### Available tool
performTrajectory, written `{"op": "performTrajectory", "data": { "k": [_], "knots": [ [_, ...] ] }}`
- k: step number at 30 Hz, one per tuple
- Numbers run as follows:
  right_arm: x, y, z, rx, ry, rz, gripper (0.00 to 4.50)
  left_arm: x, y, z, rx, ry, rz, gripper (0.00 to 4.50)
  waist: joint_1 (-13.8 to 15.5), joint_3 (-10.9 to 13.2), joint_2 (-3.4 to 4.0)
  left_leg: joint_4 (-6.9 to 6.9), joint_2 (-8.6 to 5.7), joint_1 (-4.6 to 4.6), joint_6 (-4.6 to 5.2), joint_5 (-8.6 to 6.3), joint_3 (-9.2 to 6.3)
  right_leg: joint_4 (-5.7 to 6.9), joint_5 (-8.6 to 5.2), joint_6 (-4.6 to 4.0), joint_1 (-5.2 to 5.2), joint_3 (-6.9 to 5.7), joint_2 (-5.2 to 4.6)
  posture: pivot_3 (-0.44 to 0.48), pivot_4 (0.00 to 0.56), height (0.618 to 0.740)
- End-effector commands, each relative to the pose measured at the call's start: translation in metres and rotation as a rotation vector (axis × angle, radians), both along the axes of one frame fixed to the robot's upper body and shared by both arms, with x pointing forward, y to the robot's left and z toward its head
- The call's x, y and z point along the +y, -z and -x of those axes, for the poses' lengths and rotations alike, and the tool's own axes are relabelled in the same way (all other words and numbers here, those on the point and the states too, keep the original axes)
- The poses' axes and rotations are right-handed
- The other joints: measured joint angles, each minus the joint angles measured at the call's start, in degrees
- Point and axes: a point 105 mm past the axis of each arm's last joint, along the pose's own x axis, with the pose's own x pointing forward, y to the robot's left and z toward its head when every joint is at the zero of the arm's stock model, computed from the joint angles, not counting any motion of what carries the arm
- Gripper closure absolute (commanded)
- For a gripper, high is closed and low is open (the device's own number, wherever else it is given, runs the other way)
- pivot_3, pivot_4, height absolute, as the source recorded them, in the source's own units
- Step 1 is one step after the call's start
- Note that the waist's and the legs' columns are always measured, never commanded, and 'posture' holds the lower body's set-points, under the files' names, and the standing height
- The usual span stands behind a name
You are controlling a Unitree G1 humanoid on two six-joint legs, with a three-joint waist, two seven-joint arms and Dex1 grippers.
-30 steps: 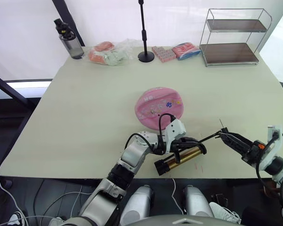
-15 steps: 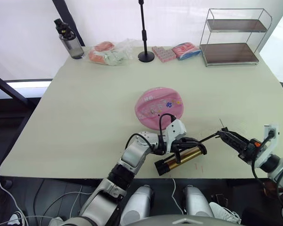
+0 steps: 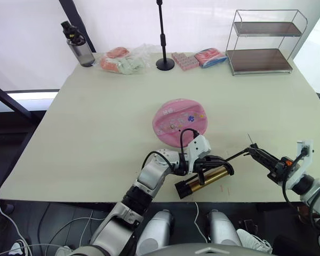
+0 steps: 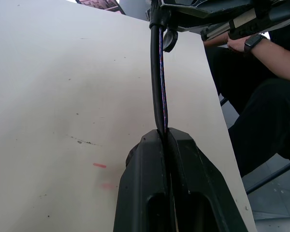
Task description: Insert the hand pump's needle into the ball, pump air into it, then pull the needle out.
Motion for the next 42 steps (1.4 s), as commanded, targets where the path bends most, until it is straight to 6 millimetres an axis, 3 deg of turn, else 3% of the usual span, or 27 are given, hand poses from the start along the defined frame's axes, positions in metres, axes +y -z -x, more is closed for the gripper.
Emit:
{"op": "performTrajectory", "data": {
  "k": [1,4,5,7,11,12,15,20,28,35,42],
  "knots": [
    [-0.001,-0.013,-0.002,-0.065,0.009,0.001,4.13,-0.003,-0.007,0.002,-0.014,0.008,0.034,4.50,0.00,0.00,0.00,0.00,0.00,0.00,0.00,0.00,0.00,0.00,0.00,0.00,0.00,0.00,0.00,0.000,0.150,0.736],
    [0.001,-0.014,-0.003,-0.077,0.005,0.012,4.13,-0.002,-0.011,-0.001,-0.010,-0.009,0.054,4.50,-0.01,0.00,0.00,0.00,0.00,0.00,0.00,0.00,0.00,0.00,0.00,0.00,0.00,0.00,0.00,0.000,0.150,0.736],
    [0.001,-0.016,-0.005,-0.090,0.008,0.021,4.13,-0.001,-0.014,-0.003,-0.017,-0.014,0.059,3.94,-0.01,0.00,0.00,0.00,0.00,0.00,0.00,0.00,0.00,0.00,0.00,0.00,0.00,0.00,0.00,0.000,0.150,0.736],
    [0.001,-0.018,-0.006,-0.104,0.009,0.033,4.13,0.000,-0.019,-0.004,-0.036,-0.016,0.072,3.44,-0.03,0.00,0.00,0.00,0.00,0.00,0.00,0.00,0.00,0.00,0.00,0.00,0.00,0.00,0.00,0.000,0.150,0.736],
    [0.001,-0.025,-0.009,-0.140,0.004,0.080,4.13,0.004,-0.033,-0.004,-0.070,-0.016,0.108,1.77,-0.02,0.01,0.00,0.00,0.00,-0.01,0.00,0.00,0.00,0.00,0.00,0.00,-0.01,0.00,0.00,0.000,0.150,0.736],
    [0.002,-0.028,-0.010,-0.154,-0.005,0.103,4.13,0.006,-0.038,-0.003,-0.088,-0.009,0.114,1.24,-0.02,0.01,0.00,0.00,0.00,-0.02,0.00,0.00,-0.01,-0.01,0.00,0.00,-0.01,0.00,0.00,0.000,0.150,0.736],
    [0.010,-0.040,-0.016,-0.198,-0.038,0.177,4.13,0.013,-0.059,0.003,-0.160,0.026,0.145,0.21,-0.02,0.01,0.00,0.00,0.00,-0.01,0.00,0.00,0.02,-0.01,0.00,0.00,-0.01,0.02,-0.01,0.000,0.150,0.736],
    [0.023,-0.055,-0.022,-0.232,-0.092,0.300,4.13,0.034,-0.091,0.001,-0.254,-0.002,0.178,0.06,-0.32,0.04,0.02,0.00,0.05,-0.01,-0.01,0.00,0.01,0.01,0.00,0.00,-0.04,0.01,0.04,0.000,0.150,0.736],
    [0.047,-0.068,-0.028,-0.243,-0.225,0.483,4.13,0.086,-0.134,-0.028,-0.365,-0.218,0.163,0.06,-0.25,0.07,-0.03,0.00,0.06,-0.05,-0.01,0.01,0.02,-0.06,0.00,-0.01,-0.05,0.01,0.06,0.000,0.150,0.736],
    [0.068,-0.079,-0.030,-0.205,-0.410,0.508,4.13,0.134,-0.154,-0.053,-0.409,-0.394,0.098,0.06,-0.42,0.19,-0.21,0.00,0.04,-0.08,-0.01,0.00,0.00,-0.12,0.01,-0.02,-0.05,-0.01,0.04,0.000,0.150,0.736],
    [0.074,-0.085,-0.037,-0.304,-0.464,0.673,4.13,0.167,-0.154,-0.066,-0.367,-0.499,0.048,0.06,-0.47,0.20,-0.25,0.08,0.01,-0.74,-0.15,0.08,0.00,-0.07,0.03,-0.03,-0.70,-0.04,-0.01,0.000,0.150,0.736]
  ]
}}
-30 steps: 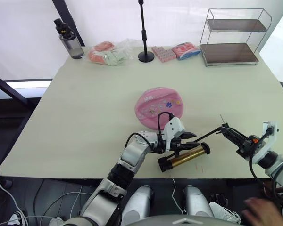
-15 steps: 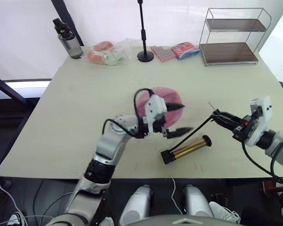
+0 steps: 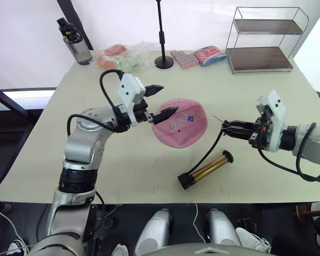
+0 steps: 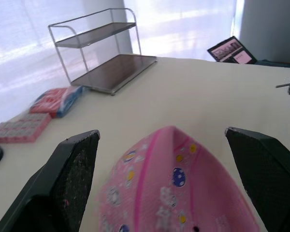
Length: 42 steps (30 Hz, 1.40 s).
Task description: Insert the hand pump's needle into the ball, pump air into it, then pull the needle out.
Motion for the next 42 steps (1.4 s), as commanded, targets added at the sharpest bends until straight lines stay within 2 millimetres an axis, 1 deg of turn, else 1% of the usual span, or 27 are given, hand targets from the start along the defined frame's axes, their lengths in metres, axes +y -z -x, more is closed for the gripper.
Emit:
{"op": "performTrajectory", "data": {
  "k": [1,4,6,10,12,16,20,23,27,31,33,34,35,36,37,39,41,42],
  "knots": [
    [0.005,-0.006,0.001,-0.065,-0.057,0.041,4.13,0.015,-0.009,-0.003,-0.005,-0.036,-0.010,0.06,-0.04,0.02,-0.03,0.01,0.00,-0.02,0.00,0.00,0.00,0.00,0.00,-0.01,-0.02,-0.01,-0.01,0.000,0.150,0.736],
    [0.007,-0.002,0.001,-0.060,-0.081,0.085,4.13,0.024,-0.001,-0.008,0.045,-0.063,-0.042,0.06,-0.22,0.02,-0.03,0.01,-0.04,-0.05,0.00,0.00,0.07,0.00,0.01,0.00,-0.06,0.02,-0.09,0.000,0.150,0.736],
    [0.007,0.001,0.000,-0.075,-0.087,0.124,4.13,0.029,0.005,-0.016,0.080,-0.092,-0.063,0.06,-0.34,0.02,-0.03,0.01,-0.12,-0.04,0.01,0.00,0.07,0.01,0.03,0.04,-0.06,0.03,-0.14,0.000,0.150,0.736],
    [0.011,0.003,-0.002,-0.110,-0.114,0.154,4.13,0.027,0.014,-0.023,0.128,-0.073,-0.092,0.06,-0.55,0.03,-0.05,0.02,-0.23,-0.04,0.01,-0.01,0.03,0.08,0.06,0.10,-0.06,0.02,-0.20,0.000,0.150,0.736],
    [0.013,0.003,-0.002,-0.132,-0.130,0.165,4.13,0.023,0.014,-0.026,0.146,-0.054,-0.081,0.06,-0.74,0.04,-0.06,0.03,-0.26,-0.04,0.02,-0.01,0.03,0.11,0.07,0.11,-0.07,0.03,-0.23,0.000,0.150,0.736],
    [0.015,0.005,-0.002,-0.160,-0.147,0.179,4.13,0.019,0.016,-0.026,0.161,-0.023,-0.092,0.06,-1.01,0.05,-0.08,0.05,-0.28,-0.04,0.01,0.00,0.03,0.12,0.07,0.11,-0.09,0.05,-0.26,0.000,0.150,0.736],
    [0.016,0.007,-0.001,-0.172,-0.155,0.177,4.13,0.016,0.015,-0.022,0.178,0.019,-0.087,0.06,-1.11,0.05,-0.08,0.06,-0.30,-0.04,0.01,0.00,0.09,0.16,0.07,0.11,-0.16,0.17,-0.27,0.000,0.150,0.736],
    [0.017,0.007,-0.001,-0.183,-0.153,0.173,4.13,0.016,0.019,-0.019,0.198,0.041,-0.120,0.06,-1.08,0.05,-0.08,0.07,-0.32,-0.05,0.01,0.00,0.09,0.19,0.07,0.11,-0.16,0.17,-0.28,0.000,0.150,0.736],
    [0.019,0.006,-0.001,-0.196,-0.154,0.159,4.13,0.019,0.027,-0.020,0.224,0.024,-0.171,0.06,-1.08,0.05,-0.08,0.09,-0.32,-0.04,0.01,0.00,0.06,0.22,0.07,0.11,-0.16,0.15,-0.28,0.000,0.150,0.736],
    [0.019,0.005,-0.001,-0.218,-0.157,0.161,4.13,0.023,0.032,-0.023,0.251,-0.012,-0.183,0.06,-1.08,0.05,-0.08,0.09,-0.30,-0.05,0.01,0.00,-0.02,0.23,0.07,0.11,-0.16,0.08,-0.24,0.000,0.150,0.736],
    [0.020,0.004,-0.002,-0.231,-0.158,0.156,4.13,0.022,0.033,-0.024,0.253,-0.012,-0.186,0.61,-1.08,0.05,-0.08,0.09,-0.30,-0.05,0.01,0.00,-0.01,0.22,0.07,0.11,-0.16,0.08,-0.24,0.000,0.150,0.736],
    [0.021,0.004,-0.002,-0.235,-0.161,0.152,4.13,0.022,0.034,-0.024,0.253,-0.014,-0.186,1.14,-1.08,0.05,-0.08,0.09,-0.30,-0.05,0.01,0.00,-0.01,0.22,0.07,0.11,-0.16,0.09,-0.24,0.000,0.150,0.736],
    [0.021,0.003,-0.001,-0.237,-0.163,0.149,4.13,0.022,0.035,-0.025,0.253,-0.015,-0.186,1.36,-1.07,0.05,-0.08,0.09,-0.30,-0.05,0.01,0.00,-0.01,0.22,0.07,0.11,-0.16,0.09,-0.24,0.000,0.150,0.736],
    [0.022,0.003,-0.001,-0.237,-0.164,0.147,4.13,0.021,0.035,-0.025,0.252,-0.019,-0.185,1.89,-1.08,0.05,-0.08,0.09,-0.30,-0.06,0.01,0.00,-0.01,0.21,0.07,0.11,-0.16,0.08,-0.24,0.000,0.150,0.736],
    [0.022,0.003,-0.001,-0.238,-0.166,0.147,4.13,0.021,0.035,-0.026,0.249,-0.024,-0.181,2.23,-1.06,0.05,-0.08,0.09,-0.30,-0.06,0.01,0.00,-0.02,0.22,0.07,0.11,-0.16,0.08,-0.24,0.000,0.150,0.736],
    [0.023,0.006,-0.002,-0.226,-0.156,0.156,4.13,0.020,0.035,-0.027,0.241,-0.034,-0.164,3.35,-1.02,0.05,-0.08,0.09,-0.30,-0.05,0.01,0.00,-0.02,0.23,0.07,0.11,-0.16,0.08,-0.25,0.000,0.150,0.736],
    [0.023,0.008,-0.003,-0.210,-0.141,0.166,4.13,0.019,0.035,-0.028,0.237,-0.039,-0.151,4.29,-1.03,0.05,-0.08,0.09,-0.30,-0.05,0.01,0.00,-0.02,0.24,0.08,0.10,-0.15,0.08,-0.25,0.000,0.150,0.736],
    [0.023,0.010,-0.003,-0.202,-0.138,0.173,4.13,0.018,0.035,-0.027,0.239,-0.040,-0.142,4.40,-1.06,0.04,-0.08,0.09,-0.30,-0.06,0.01,0.00,-0.02,0.23,0.08,0.10,-0.16,0.08,-0.25,0.000,0.150,0.736]
  ]
}}
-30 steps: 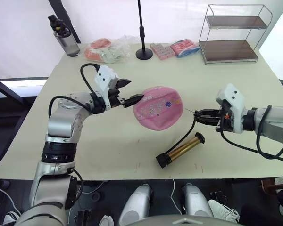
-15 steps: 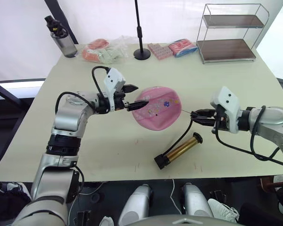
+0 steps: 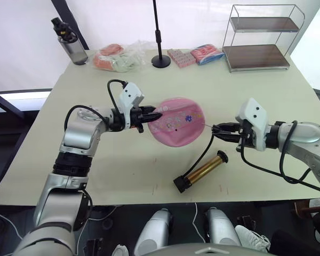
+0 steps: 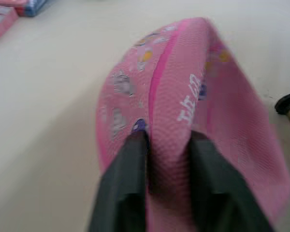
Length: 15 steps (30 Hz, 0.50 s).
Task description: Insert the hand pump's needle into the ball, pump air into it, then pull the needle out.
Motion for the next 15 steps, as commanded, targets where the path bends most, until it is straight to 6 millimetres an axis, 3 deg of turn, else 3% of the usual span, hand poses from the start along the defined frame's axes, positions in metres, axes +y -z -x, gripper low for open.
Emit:
{"op": "performTrajectory", "data": {
  "k": [1,15],
  "knots": [
    [0.005,-0.004,0.002,-0.019,0.001,0.019,4.13,-0.003,-0.012,0.000,-0.050,-0.003,0.033,4.40,-0.04,0.00,0.00,0.00,0.00,0.00,0.00,0.00,0.01,0.00,0.00,0.00,0.00,0.01,0.00,0.000,0.150,0.736],
    [0.030,-0.004,-0.011,0.133,0.019,0.074,4.13,-0.013,-0.014,0.008,-0.128,-0.083,0.085,4.40,0.14,-0.01,-0.01,0.05,-0.02,-0.03,0.00,0.00,-0.03,0.05,0.01,-0.01,0.00,-0.03,-0.05,0.000,0.150,0.736]
  ]
}}
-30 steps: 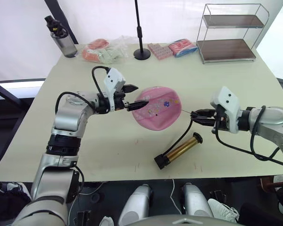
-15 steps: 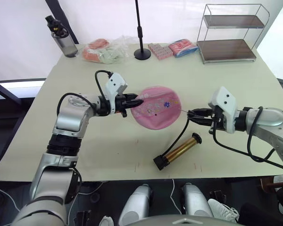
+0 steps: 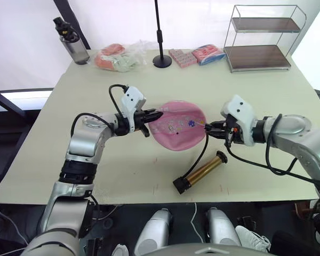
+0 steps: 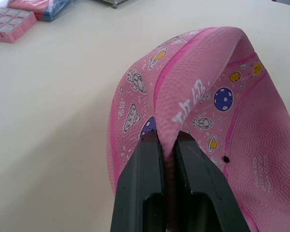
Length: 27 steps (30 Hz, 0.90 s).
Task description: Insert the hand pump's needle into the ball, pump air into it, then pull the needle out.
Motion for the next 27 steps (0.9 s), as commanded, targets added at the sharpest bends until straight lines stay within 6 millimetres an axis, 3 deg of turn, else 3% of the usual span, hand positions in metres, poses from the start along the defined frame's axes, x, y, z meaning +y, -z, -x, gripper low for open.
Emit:
{"op": "performTrajectory", "data": {
  "k": [1,10,19,27],
  "knots": [
    [0.008,-0.001,0.002,0.071,-0.016,0.015,4.13,-0.008,-0.018,0.006,-0.088,-0.008,0.022,4.40,-0.11,0.00,0.00,0.00,-0.01,0.00,0.00,0.00,0.01,0.00,0.00,0.00,0.00,0.01,-0.01,0.000,0.150,0.736],
    [0.017,0.003,-0.013,0.204,0.069,0.060,4.13,-0.022,-0.010,0.014,-0.133,-0.068,-0.004,4.40,-0.09,0.00,0.00,0.04,-0.14,0.00,0.01,0.00,0.05,0.04,0.01,0.01,-0.02,0.10,-0.11,0.000,0.150,0.736],
    [0.029,0.015,-0.022,0.273,0.114,0.212,4.13,-0.029,-0.006,0.015,-0.153,-0.138,0.029,4.40,-0.03,-0.01,0.00,0.13,-0.24,-0.01,0.02,-0.01,0.03,0.08,0.03,0.06,-0.01,0.10,-0.18,0.000,0.150,0.736],
    [0.043,0.012,-0.039,0.250,0.156,0.238,4.13,-0.032,0.001,0.020,-0.137,-0.136,0.037,4.40,-0.18,-0.01,0.01,0.33,-0.28,-0.06,0.03,-0.01,0.04,0.14,0.07,0.13,0.00,0.13,-0.19,0.000,0.150,0.736]
  ]
}}
